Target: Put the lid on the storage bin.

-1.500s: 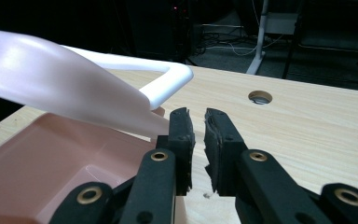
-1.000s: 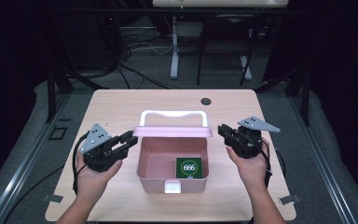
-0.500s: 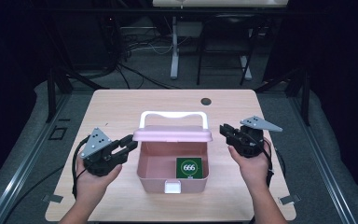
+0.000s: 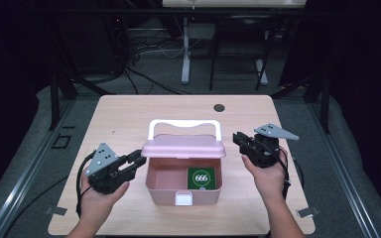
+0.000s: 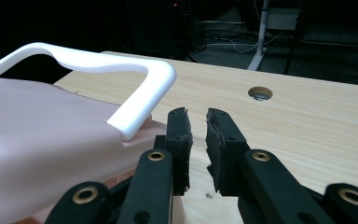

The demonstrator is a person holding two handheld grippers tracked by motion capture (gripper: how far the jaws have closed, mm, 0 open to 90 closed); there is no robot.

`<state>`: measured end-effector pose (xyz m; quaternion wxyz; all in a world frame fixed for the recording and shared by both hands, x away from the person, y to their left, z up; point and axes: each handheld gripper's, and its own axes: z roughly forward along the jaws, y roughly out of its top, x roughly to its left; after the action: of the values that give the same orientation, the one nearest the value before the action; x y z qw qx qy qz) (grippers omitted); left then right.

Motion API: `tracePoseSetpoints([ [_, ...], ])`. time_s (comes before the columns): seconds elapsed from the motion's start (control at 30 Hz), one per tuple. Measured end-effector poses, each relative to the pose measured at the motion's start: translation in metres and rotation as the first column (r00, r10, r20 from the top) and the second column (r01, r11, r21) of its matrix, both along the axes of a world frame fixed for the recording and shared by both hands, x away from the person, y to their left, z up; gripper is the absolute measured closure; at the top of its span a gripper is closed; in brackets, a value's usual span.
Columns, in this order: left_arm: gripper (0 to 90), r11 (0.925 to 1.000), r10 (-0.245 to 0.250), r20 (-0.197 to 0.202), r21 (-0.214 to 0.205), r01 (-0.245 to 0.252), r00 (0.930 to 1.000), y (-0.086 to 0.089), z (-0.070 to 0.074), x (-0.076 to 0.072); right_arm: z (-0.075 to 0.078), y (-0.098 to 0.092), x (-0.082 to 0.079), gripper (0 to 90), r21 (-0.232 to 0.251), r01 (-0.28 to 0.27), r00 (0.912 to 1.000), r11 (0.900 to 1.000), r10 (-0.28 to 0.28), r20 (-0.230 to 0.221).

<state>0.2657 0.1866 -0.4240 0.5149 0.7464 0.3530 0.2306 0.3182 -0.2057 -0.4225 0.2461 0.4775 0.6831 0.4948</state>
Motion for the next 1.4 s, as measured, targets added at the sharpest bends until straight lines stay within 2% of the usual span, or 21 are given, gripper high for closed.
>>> tracePoseSetpoints([
  [0.8, 72.9, 0.9999, -0.013, -0.023, 0.006, 0.013, 0.9997, 0.003, -0.022, -0.015, -0.001, -0.002, -0.001, 78.2, 0.001, 0.012, 0.9999, 0.9999, -0.012, -0.006],
  [1.13, 73.3, 0.9995, -0.028, -0.051, 0.012, 0.028, 0.9983, 0.005, -0.035, -0.022, -0.002, -0.003, -0.001, 78.1, -0.003, 0.014, 0.9998, 0.9999, -0.014, -0.011],
  [1.2, 73.3, 0.9996, -0.026, -0.053, 0.013, 0.027, 0.9983, 0.005, -0.037, -0.022, -0.003, -0.002, 0.0, 78.1, 0.002, 0.019, 0.9998, 0.9998, -0.019, 0.0],
  [1.4, 73.8, 0.9994, -0.029, -0.081, 0.017, 0.031, 0.9963, 0.005, -0.047, -0.025, -0.002, -0.004, 0.0, 78.0, 0.001, 0.017, 0.9998, 0.9999, -0.017, -0.008],
])
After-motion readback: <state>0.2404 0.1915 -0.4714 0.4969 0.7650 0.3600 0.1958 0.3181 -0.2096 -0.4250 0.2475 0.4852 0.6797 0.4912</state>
